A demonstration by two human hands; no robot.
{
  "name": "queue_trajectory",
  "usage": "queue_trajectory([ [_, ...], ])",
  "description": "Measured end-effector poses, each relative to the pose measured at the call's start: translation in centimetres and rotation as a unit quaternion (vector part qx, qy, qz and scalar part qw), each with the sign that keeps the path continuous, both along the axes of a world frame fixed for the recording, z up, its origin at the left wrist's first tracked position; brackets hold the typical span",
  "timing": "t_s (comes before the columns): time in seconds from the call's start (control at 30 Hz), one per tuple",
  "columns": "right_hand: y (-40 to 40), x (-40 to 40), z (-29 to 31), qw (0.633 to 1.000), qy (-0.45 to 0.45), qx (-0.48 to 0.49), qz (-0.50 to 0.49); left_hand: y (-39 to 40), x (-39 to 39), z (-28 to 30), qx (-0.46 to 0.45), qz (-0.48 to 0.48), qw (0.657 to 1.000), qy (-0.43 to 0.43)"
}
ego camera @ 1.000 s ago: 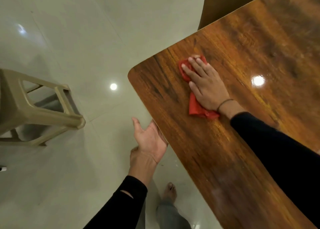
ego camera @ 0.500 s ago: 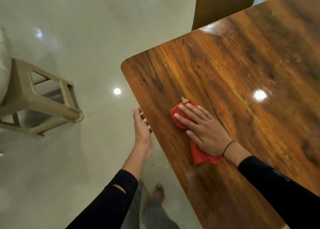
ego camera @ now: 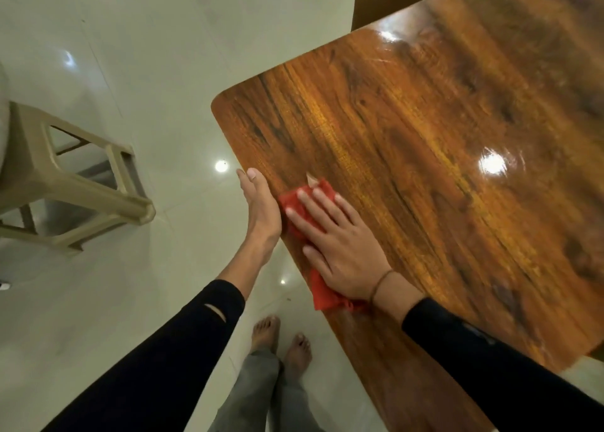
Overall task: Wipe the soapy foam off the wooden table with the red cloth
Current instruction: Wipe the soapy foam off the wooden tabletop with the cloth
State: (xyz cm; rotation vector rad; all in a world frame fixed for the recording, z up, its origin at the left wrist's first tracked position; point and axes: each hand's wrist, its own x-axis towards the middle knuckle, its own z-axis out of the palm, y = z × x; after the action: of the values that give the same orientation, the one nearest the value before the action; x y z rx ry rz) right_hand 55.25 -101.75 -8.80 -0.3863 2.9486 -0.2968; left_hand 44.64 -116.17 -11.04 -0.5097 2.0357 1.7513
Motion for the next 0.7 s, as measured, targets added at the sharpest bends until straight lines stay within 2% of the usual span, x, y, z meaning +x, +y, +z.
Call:
queue_trajectory([
  [0.07, 1.9, 3.4, -0.4, 1.000, -0.005, -0.001, 0.013, 0.9, 0.3, 0.3, -0.030, 0.026, 0.999, -0.004],
  [0.13, 4.5, 4.3, -0.4, 1.000, -0.009, 0.002, -0.005, 2.4, 0.8, 0.6, -0.109, 0.056, 0.993, 0.004],
  [0.2, 6.8, 3.3, -0.3, 0.998, -0.012, 0.003, -0.056, 3.6, 1.2, 0.6, -0.187, 0.081, 0.978, 0.030],
  [0.3, 8.9, -0.5, -0.5, 0.991, -0.005, 0.011, -0.133, 4.0, 1.0, -0.1, -0.247, 0.075, 0.965, 0.053],
  [0.5, 4.9, -3.6, 0.0, 0.971, -0.004, 0.026, -0.239, 3.9, 1.4, -0.4, -0.267, 0.064, 0.959, 0.066],
  [0.7, -1.6, 5.3, 0.0, 0.981, -0.010, 0.013, -0.192, 4.2, 1.7, -0.1, -0.286, 0.067, 0.953, 0.076],
])
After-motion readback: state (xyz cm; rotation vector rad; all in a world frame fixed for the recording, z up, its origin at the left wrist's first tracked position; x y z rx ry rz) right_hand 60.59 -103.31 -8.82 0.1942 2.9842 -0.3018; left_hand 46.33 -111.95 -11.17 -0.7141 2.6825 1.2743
